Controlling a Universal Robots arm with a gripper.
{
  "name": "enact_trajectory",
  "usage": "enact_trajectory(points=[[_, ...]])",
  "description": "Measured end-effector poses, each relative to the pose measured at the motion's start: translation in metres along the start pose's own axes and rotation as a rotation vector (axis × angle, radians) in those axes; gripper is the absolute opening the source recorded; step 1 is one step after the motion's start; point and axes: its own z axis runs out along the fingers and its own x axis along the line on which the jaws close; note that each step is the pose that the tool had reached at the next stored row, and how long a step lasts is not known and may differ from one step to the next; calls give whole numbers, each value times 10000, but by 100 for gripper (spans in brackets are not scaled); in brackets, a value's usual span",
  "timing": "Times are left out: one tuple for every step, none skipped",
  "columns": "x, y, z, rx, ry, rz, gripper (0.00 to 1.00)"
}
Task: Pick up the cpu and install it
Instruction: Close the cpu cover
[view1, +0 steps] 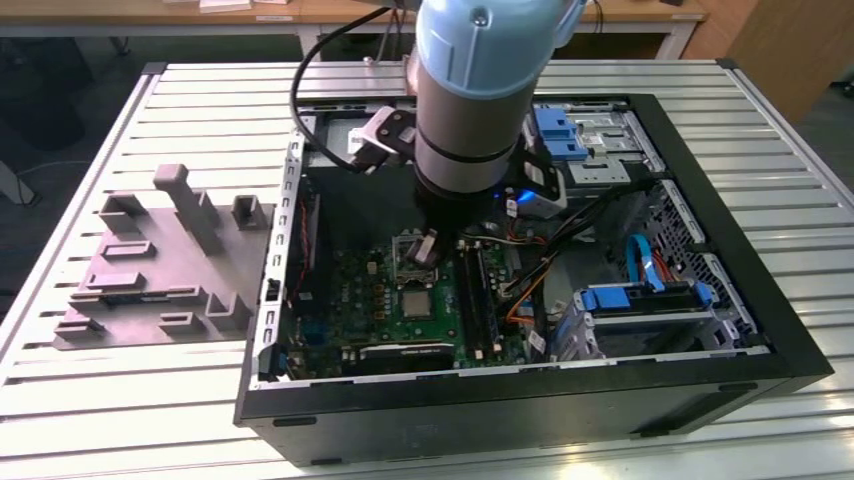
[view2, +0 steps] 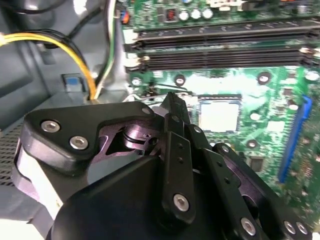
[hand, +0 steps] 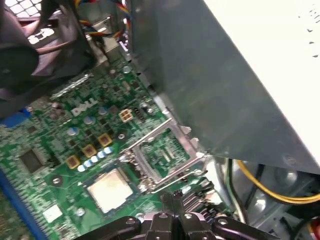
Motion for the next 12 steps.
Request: enact_trajectory(points=[[-3, -4, 1, -83, -113, -9, 11], [-7, -7, 4, -166, -227, -17, 11], [-9, -10, 7, -240, -327, -24, 11], [-10, -12, 10, -308, -419, -30, 11], [-11, -14, 14, -367, -499, -34, 11], [-11, -16, 20, -420, -574, -36, 11], [-10, -18, 30, -457, -626, -36, 11], [-9, -19, 42, -478, -658, -35, 11], [-8, -19, 51, -482, -668, -36, 11], [-7, -21, 58, -484, -666, -35, 11], [-6, -22, 66, -486, -669, -36, 11], [-9, -21, 71, -487, -670, -37, 11]])
